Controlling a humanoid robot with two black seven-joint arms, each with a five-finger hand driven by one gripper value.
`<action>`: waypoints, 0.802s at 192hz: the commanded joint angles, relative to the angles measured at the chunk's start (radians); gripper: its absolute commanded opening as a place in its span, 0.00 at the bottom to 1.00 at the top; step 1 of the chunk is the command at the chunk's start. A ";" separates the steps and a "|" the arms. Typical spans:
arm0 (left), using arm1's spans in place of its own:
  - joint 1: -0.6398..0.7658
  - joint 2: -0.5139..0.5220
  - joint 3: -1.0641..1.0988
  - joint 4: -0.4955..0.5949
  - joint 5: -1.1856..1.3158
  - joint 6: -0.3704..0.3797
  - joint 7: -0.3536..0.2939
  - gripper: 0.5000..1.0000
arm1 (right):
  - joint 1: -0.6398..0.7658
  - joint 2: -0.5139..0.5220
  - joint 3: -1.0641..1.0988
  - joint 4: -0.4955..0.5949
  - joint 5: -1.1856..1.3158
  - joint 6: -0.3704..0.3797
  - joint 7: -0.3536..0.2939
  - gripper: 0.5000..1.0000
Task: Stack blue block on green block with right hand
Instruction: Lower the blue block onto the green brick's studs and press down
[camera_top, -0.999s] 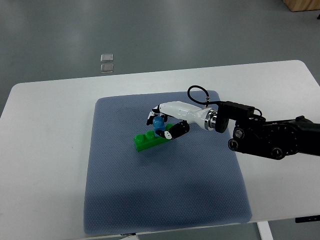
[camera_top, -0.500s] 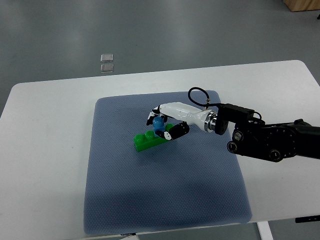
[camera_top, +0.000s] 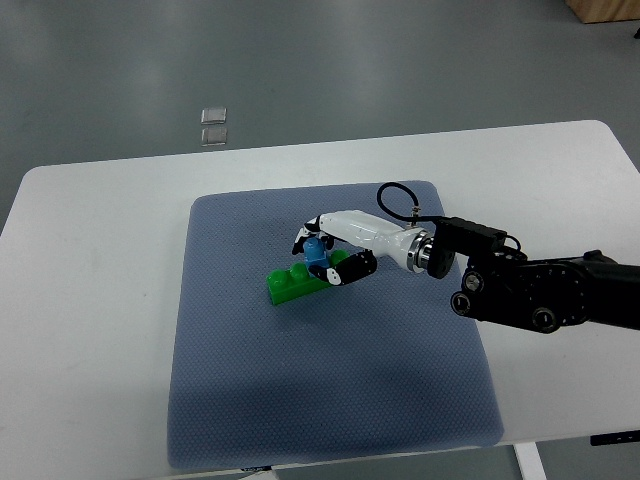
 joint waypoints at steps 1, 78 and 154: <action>0.001 0.000 -0.001 0.000 0.000 0.001 0.000 1.00 | -0.007 0.003 0.000 -0.006 0.001 -0.010 0.002 0.11; 0.001 0.000 0.000 0.000 0.000 0.001 0.000 1.00 | -0.027 -0.002 0.001 -0.014 0.001 -0.032 0.012 0.11; 0.001 0.000 0.000 0.000 0.000 0.001 0.000 1.00 | -0.034 -0.005 0.050 -0.013 0.012 -0.038 0.014 0.42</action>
